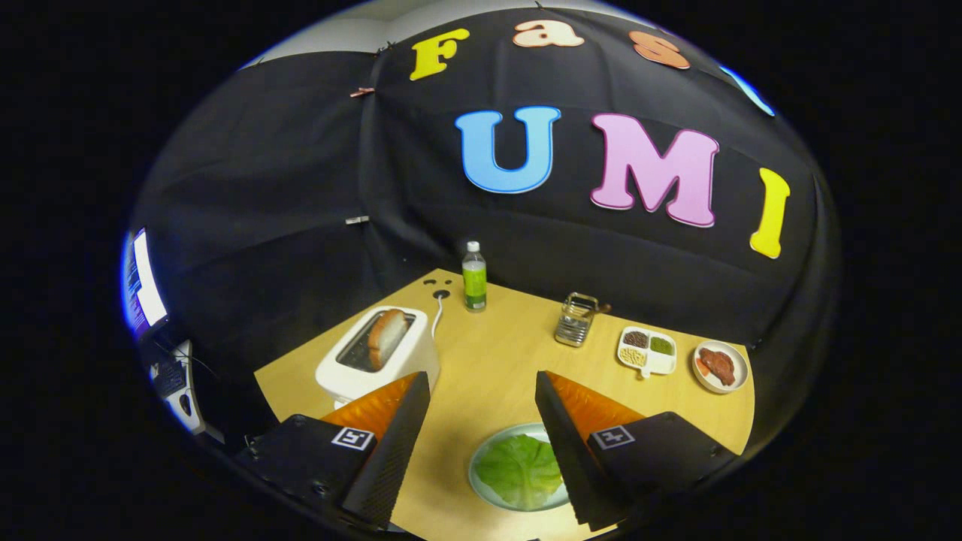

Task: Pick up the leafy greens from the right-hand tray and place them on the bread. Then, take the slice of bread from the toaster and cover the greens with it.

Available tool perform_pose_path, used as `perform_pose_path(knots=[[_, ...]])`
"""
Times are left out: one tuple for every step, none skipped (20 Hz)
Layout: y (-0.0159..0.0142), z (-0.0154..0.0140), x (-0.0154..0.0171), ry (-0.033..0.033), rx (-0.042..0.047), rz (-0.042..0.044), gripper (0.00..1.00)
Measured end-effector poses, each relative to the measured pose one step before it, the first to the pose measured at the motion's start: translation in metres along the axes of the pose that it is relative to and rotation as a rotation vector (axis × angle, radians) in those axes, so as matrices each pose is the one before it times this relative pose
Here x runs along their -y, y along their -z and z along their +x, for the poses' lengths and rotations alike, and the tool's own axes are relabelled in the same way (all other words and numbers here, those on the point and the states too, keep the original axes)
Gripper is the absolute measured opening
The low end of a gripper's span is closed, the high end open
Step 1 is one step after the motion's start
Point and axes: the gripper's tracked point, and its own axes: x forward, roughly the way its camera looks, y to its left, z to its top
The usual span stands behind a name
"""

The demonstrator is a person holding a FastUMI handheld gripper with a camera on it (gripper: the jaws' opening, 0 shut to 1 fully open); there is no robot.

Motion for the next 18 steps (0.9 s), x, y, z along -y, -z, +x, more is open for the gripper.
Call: perform_pose_path(knots=[[-0.00738, 0.00569, -0.01295, -0.01801, 0.00564, -0.00309, 0.89], [-0.00406, 0.00556, -0.01237, -0.01842, -0.00080, -0.00249, 0.89], [-0.00216, 0.00519, -0.01244, -0.01465, -0.00320, 0.00004, 0.89], [-0.00186, 0.00637, -0.01095, -0.01481, -0.00007, 0.00260, 0.89], [-0.00051, 0.00672, -0.01094, -0.01450, -0.00310, 0.00064, 0.89], [0.00049, 0.00634, -0.00969, -0.01085, -0.00633, -0.00170, 0.89], [0.00157, 0.00664, -0.00843, -0.00740, -0.00886, -0.00485, 0.89], [0.00236, 0.00668, -0.00610, -0.00075, -0.01107, -0.00517, 0.89], [0.00250, 0.00718, -0.00607, -0.00250, -0.00801, -0.00082, 0.89], [0.00291, 0.00726, -0.00446, 0.00071, -0.00822, 0.00207, 0.89], [0.00290, 0.00775, -0.00350, 0.00152, -0.00975, 0.00748, 0.89], [0.00367, 0.00809, -0.00230, 0.00454, -0.00932, 0.01153, 0.89], [0.00371, 0.00769, -0.00204, 0.00482, -0.01462, 0.01633, 0.89], [0.00240, 0.00860, -0.00005, 0.00577, -0.00756, 0.01698, 0.89], [0.00213, 0.00934, 0.00112, 0.01308, -0.01277, 0.01541, 0.89], [0.00271, 0.00893, -0.00017, 0.00562, -0.01276, 0.01818, 0.89], [0.00377, 0.00985, -0.00081, 0.00556, -0.01199, 0.01922, 0.89], [0.00156, 0.00776, -0.00085, 0.00132, -0.01074, 0.01857, 0.89]])
